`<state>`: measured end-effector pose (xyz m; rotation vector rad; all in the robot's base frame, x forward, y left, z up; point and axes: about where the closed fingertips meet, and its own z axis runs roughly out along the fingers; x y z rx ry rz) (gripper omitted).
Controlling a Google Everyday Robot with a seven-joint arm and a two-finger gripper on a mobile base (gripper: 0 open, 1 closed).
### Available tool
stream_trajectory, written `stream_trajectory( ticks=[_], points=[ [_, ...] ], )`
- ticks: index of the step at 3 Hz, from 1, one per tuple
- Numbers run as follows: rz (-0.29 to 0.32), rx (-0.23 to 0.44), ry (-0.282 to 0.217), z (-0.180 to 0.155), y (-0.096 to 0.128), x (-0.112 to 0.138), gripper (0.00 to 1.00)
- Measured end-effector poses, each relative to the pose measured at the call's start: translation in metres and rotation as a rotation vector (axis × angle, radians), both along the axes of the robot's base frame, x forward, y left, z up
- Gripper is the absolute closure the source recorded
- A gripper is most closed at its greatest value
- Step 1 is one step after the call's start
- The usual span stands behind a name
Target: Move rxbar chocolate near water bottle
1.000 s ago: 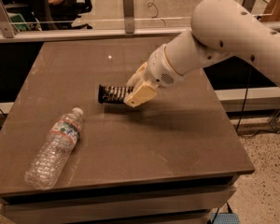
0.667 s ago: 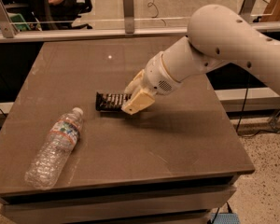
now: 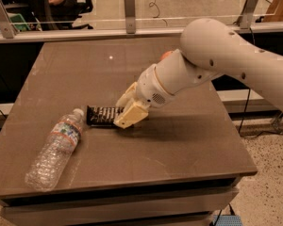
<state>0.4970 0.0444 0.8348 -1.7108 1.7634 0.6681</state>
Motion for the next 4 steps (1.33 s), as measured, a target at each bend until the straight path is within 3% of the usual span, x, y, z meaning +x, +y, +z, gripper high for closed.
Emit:
stream_trajectory(
  ticks=[1,2,4],
  points=[
    [0.027,0.017,0.020,-0.0021,0.0111,-0.0142,1.00],
    [0.041,0.011,0.033,-0.0019,0.0162,-0.0201,0.82],
    [0.061,-0.013,0.032,0.0022,0.0190,-0.0196,0.35]
  ],
)
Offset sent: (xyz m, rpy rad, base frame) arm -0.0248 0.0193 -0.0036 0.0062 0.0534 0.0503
